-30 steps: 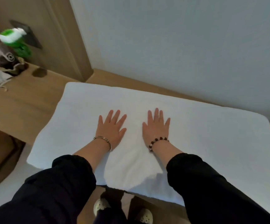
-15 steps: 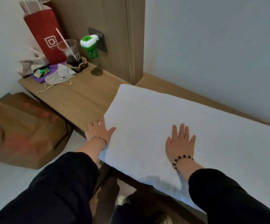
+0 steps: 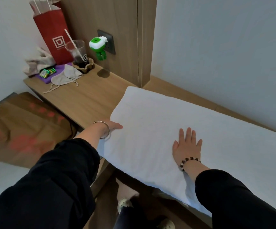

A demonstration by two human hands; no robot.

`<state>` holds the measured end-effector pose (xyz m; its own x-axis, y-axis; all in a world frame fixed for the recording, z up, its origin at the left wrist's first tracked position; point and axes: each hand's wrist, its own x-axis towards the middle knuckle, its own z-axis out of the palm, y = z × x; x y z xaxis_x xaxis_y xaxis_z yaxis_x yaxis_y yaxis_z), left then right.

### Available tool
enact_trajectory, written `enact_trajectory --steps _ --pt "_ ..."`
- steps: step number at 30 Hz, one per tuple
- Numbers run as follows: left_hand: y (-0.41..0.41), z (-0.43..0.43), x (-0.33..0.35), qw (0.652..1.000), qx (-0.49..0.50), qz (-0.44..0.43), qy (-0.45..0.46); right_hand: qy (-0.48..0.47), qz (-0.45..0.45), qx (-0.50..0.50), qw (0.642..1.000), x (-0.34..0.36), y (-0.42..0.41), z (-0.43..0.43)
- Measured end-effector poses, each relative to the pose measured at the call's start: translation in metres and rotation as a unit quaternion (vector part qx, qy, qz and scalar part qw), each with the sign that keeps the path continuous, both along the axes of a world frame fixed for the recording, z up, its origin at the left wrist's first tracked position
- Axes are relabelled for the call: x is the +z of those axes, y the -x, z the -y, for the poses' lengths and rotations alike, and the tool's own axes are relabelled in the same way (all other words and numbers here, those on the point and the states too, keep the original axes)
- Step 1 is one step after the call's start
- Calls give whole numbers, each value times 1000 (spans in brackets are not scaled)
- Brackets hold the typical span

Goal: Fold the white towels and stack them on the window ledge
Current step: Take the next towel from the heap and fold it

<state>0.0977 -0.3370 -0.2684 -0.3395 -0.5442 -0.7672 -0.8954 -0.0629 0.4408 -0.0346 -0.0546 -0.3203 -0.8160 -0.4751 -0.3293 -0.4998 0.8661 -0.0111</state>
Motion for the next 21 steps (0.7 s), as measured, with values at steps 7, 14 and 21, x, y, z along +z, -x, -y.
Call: enact_trajectory --steps 7,14,21 --pt "42 -57 83 989 -131 -60 29 211 206 -110 949 26 25 -8" --pt "122 -217 131 903 -363 -191 130 547 392 -454 584 74 103 -108" --pt "122 -315 46 826 -529 -149 124 526 453 -484 533 62 94 -210"
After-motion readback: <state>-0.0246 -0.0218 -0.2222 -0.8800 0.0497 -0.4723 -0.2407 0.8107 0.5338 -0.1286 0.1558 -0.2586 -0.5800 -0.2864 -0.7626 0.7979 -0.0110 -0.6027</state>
